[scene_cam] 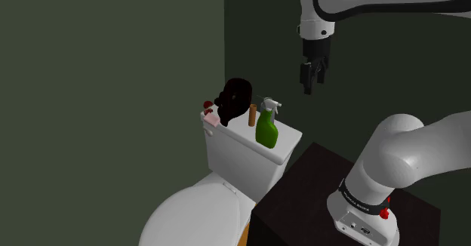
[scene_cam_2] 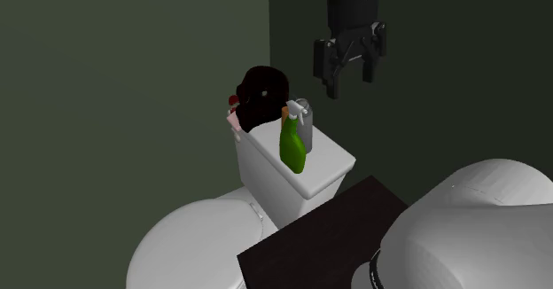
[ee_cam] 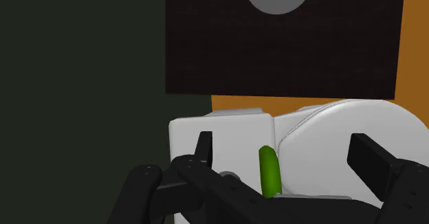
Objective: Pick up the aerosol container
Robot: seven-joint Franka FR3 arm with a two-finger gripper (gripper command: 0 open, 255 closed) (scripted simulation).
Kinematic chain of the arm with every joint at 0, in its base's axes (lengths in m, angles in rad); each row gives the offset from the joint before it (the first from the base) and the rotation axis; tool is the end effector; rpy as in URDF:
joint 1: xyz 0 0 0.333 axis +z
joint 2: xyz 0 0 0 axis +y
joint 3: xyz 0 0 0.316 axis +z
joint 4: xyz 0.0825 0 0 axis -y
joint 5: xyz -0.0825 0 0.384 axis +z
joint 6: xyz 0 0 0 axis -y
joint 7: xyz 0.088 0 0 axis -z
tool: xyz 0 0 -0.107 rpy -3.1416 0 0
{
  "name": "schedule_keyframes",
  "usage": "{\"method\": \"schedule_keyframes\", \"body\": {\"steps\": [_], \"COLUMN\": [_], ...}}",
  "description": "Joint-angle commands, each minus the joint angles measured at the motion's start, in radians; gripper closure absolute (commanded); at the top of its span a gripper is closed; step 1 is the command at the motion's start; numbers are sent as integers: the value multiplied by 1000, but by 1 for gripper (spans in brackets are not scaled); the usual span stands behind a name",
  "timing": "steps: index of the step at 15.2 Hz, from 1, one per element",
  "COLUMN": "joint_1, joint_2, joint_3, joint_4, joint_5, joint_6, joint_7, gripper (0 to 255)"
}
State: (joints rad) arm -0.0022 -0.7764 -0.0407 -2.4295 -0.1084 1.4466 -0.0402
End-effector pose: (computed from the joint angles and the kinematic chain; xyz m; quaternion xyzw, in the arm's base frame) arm 0.2905 -0.0278 0.5443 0.9939 0.0048 -0.1045 0.0363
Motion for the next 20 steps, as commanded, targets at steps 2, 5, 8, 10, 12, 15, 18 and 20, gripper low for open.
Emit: {"method": "schedule_keyframes", "body": {"steps": [2, 5, 8, 10, 12, 15, 18, 20], "joint_1": [-3, -12, -21, -26, -31, -38, -44, -49], "joint_2": [32, 133, 239, 311, 385, 496, 607, 681], "joint_3": [-3, -11, -19, -26, -32, -42, -53, -59], "joint_4": [2, 18, 46, 72, 103, 158, 225, 276], "joint_5": [2, 7, 12, 16, 22, 31, 44, 54], "joint_6": [34, 131, 220, 275, 325, 392, 449, 480], "joint_7": [9, 36, 59, 73, 86, 103, 118, 125], "gripper": [0, 0, 0, 0, 0, 0, 0, 0]}}
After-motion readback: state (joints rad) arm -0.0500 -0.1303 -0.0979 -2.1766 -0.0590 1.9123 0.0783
